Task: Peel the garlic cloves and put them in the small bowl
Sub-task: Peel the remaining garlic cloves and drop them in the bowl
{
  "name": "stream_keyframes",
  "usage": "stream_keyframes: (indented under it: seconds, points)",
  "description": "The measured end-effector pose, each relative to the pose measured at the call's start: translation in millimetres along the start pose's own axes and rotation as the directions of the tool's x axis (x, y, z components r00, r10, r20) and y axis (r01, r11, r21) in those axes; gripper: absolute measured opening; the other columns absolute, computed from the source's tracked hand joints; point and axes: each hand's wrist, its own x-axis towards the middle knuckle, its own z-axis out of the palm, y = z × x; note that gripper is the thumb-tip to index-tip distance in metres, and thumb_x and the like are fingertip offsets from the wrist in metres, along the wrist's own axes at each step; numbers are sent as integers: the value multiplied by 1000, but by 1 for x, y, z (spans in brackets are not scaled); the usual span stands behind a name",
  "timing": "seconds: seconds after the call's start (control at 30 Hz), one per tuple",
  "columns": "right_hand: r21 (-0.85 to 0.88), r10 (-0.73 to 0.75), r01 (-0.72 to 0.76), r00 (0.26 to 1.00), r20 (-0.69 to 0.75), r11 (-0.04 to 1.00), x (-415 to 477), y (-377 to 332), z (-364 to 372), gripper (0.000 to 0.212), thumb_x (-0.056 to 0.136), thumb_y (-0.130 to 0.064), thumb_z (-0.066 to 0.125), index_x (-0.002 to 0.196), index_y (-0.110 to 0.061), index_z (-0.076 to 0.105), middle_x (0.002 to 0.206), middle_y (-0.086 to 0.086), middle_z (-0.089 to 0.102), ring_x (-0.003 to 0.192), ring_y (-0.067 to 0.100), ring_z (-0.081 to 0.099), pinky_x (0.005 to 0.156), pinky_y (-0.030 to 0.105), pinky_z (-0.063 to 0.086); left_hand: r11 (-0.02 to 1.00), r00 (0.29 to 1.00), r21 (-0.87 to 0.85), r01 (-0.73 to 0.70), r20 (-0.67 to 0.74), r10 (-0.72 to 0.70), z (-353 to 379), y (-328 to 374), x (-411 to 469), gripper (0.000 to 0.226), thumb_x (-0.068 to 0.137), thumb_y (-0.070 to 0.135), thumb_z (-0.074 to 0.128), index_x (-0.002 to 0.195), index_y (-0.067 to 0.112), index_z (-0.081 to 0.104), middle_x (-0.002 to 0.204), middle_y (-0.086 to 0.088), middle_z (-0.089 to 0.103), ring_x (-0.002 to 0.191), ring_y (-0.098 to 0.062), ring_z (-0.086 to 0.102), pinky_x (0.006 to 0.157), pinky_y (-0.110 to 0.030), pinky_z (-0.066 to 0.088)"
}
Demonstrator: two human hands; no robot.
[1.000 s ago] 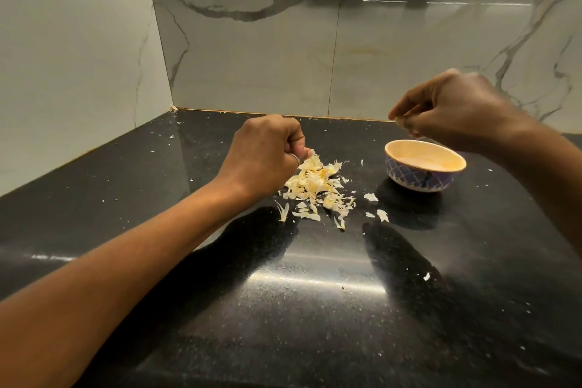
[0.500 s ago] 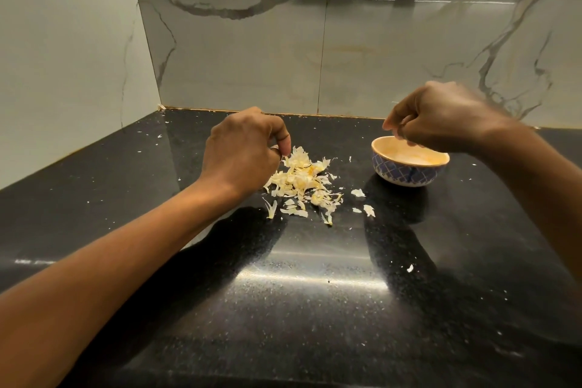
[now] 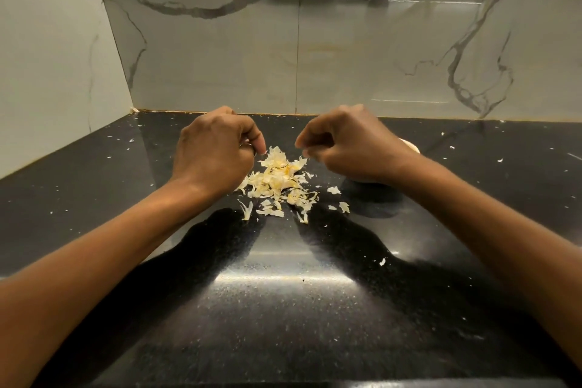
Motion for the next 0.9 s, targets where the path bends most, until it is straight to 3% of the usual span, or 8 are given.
stream_keyframes:
  seconds: [0.13,0.43,0.57,0.67,0.77,0.9]
  points:
    - [24,-48,46,995,93,999,-2,-7,14,23,90,-8,71,111,-15,77,100,0,76,88,9,69,84,24,57,999,1000,-28,17,14,-17,0,-3,1,34,83,2,64,71,33,61,82,7,54,77,-14,48,70,-28,29]
    - [-6,-32,34,972,231,999,21,-23,3,25,91,-8,70,115,-15,74,106,-3,74,90,6,66,79,10,51,1000,997,-1,-2,80,2,-7,8,19,35,85,7,68,72,39,65,76,12,47,80,-14,51,70,-27,34]
    - [-68,12,18,907,421,998,37,-33,-8,21,91,-10,70,111,-15,74,104,-6,74,93,5,67,87,21,53,996,992,44,-80,98,76,-7,16,34,31,83,4,63,71,33,63,76,9,48,81,-15,50,71,-27,32]
    - [-98,21,25,899,438,995,36,-28,-7,18,89,-16,74,106,-20,76,97,-11,74,92,4,68,91,29,55,997,995,21,-72,76,70,1,9,30,32,83,6,65,69,34,61,73,15,45,79,-14,50,71,-27,34]
    - [-90,20,23,894,447,996,29,-21,-3,13,88,-21,77,101,-24,76,94,-11,74,90,4,68,93,36,55,994,994,57,-98,60,95,6,-3,25,34,84,7,68,70,38,62,80,10,50,80,-14,53,71,-29,37]
    - [-74,-9,47,894,448,996,22,-16,4,11,85,-31,79,95,-28,76,85,-14,74,79,-4,64,78,24,51,989,993,99,-110,64,104,3,-9,20,28,84,9,70,73,35,73,82,9,51,78,-15,52,70,-29,36]
